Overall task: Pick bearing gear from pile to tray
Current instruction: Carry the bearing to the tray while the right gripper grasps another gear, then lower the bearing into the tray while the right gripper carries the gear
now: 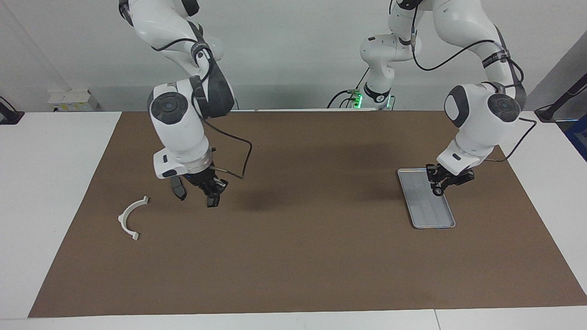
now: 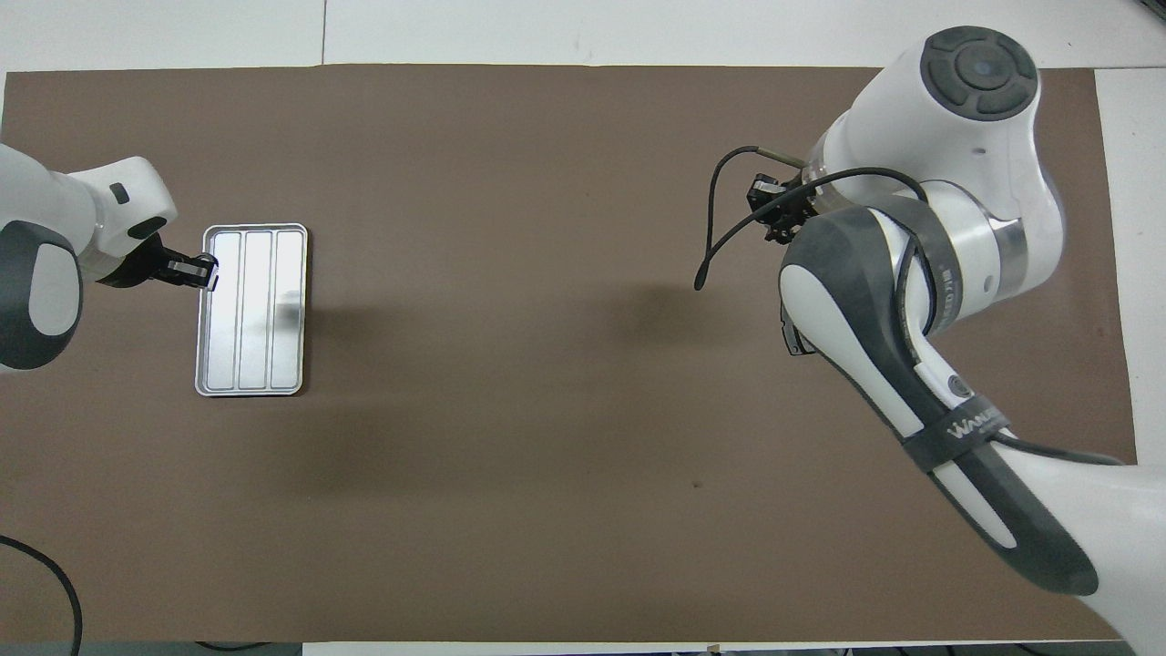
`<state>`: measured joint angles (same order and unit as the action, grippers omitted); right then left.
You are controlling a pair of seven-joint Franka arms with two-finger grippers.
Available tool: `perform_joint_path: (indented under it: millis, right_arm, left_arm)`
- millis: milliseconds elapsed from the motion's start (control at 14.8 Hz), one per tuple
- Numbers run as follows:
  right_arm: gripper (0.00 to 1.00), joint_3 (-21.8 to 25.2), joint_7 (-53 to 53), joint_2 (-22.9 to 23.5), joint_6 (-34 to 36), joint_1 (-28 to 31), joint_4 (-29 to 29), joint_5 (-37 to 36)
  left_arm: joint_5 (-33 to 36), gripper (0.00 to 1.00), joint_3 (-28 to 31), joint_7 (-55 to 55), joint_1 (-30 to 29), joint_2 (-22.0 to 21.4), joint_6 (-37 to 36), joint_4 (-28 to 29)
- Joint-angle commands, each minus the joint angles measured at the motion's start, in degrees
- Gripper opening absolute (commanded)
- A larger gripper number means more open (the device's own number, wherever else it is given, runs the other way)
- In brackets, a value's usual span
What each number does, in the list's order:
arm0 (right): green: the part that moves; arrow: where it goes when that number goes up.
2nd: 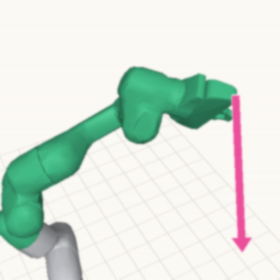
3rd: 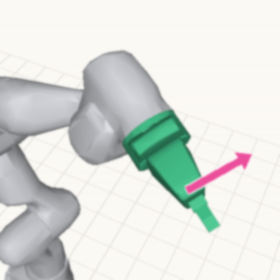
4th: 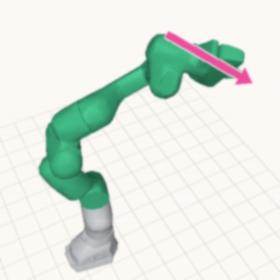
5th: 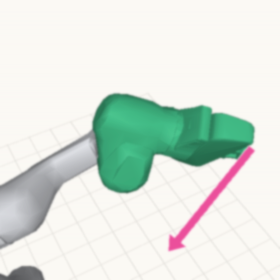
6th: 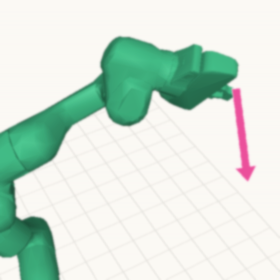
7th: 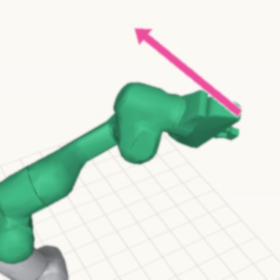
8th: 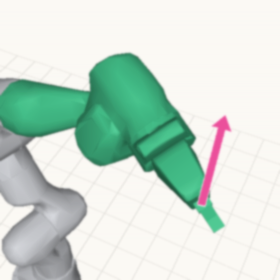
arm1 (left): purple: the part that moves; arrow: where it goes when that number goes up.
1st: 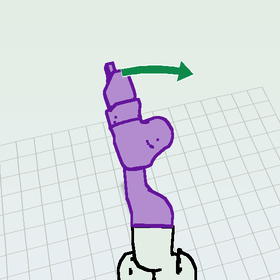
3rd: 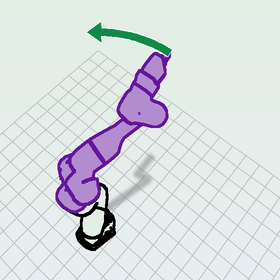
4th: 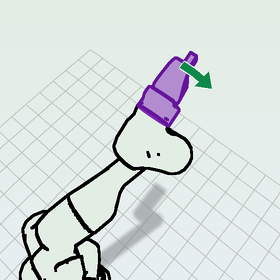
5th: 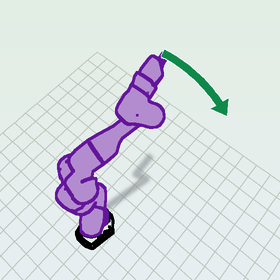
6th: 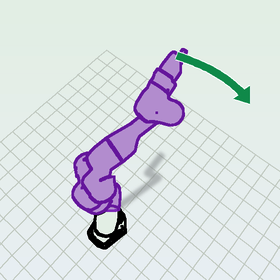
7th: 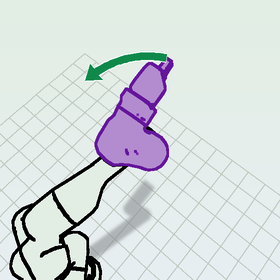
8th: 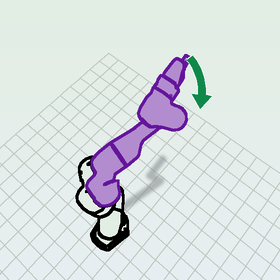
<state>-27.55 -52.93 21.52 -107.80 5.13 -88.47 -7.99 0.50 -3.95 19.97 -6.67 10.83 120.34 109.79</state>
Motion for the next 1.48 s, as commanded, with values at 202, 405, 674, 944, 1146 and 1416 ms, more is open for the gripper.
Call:
perform_joint_path:
  millis: [202, 405, 674, 944, 1146, 1416]
  right_arm:
    - [0.0, -0.9, -13.7, -0.1, -2.1, -7.8, 0.1, 0.4]
    - [0.0, -0.9, -19.0, 0.3, -5.1, -12.8, -0.2, 0.5]
    - [0.0, -0.7, -23.2, 2.3, -8.7, -16.6, -0.7, -0.4]
    - [0.0, -0.6, -25.4, 5.2, -11.4, -19.1, -0.8, -1.2]
    - [0.0, -0.5, -31.7, 11.1, -14.7, -22.4, -0.1, -9.8]
    - [0.0, -0.4, -32.8, 16.2, -19.0, -23.5, 0.1, -13.6]
  left_arm:
    - [-1.1, 0.0, -0.7, 2.1, -1.6, -4.2, 11.0, 14.7]
    - [-1.1, 0.0, -0.7, 0.3, -0.6, -4.5, 13.5, 17.7]
    - [-1.1, 0.0, -0.7, -3.8, 2.2, -4.4, 16.7, 20.5]
    - [-1.1, 0.0, -0.6, -4.2, 2.6, -4.2, 18.8, 21.9]
    - [-1.1, 0.0, -0.5, -3.2, 2.4, -4.2, 18.3, 21.7]
    - [-1.1, 0.0, -0.4, -1.5, 1.8, -4.7, 17.9, 21.7]
